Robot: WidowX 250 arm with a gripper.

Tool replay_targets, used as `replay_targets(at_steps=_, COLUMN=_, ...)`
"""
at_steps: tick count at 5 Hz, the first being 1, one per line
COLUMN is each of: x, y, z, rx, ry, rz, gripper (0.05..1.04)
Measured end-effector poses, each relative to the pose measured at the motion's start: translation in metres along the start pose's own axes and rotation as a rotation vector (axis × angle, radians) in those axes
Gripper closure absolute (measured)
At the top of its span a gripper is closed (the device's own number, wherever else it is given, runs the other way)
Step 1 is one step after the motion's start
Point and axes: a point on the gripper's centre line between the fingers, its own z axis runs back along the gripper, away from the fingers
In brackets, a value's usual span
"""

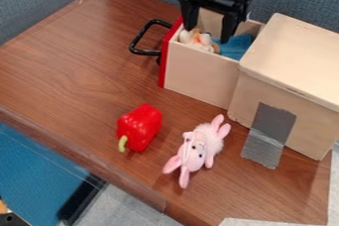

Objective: Take the thing out of the drawer and put it on the middle of the table

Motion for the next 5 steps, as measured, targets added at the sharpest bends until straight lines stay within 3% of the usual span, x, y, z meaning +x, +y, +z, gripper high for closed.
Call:
replay_targets(at_steps=2, x=0.002, y=0.002, z=-0.008, rx=0.013, ry=0.025, rz=0.022, gripper=0.135)
replay_targets(at_steps=4, x=0.004, y=0.005, z=-0.011, rx=0.028, ry=0.033, rz=0.037, gripper=0.720)
replay_targets(at_steps=5, x=0.003, y=0.005, z=-0.011, rx=0.032, ry=0.038, rz=0.037, gripper=0.931)
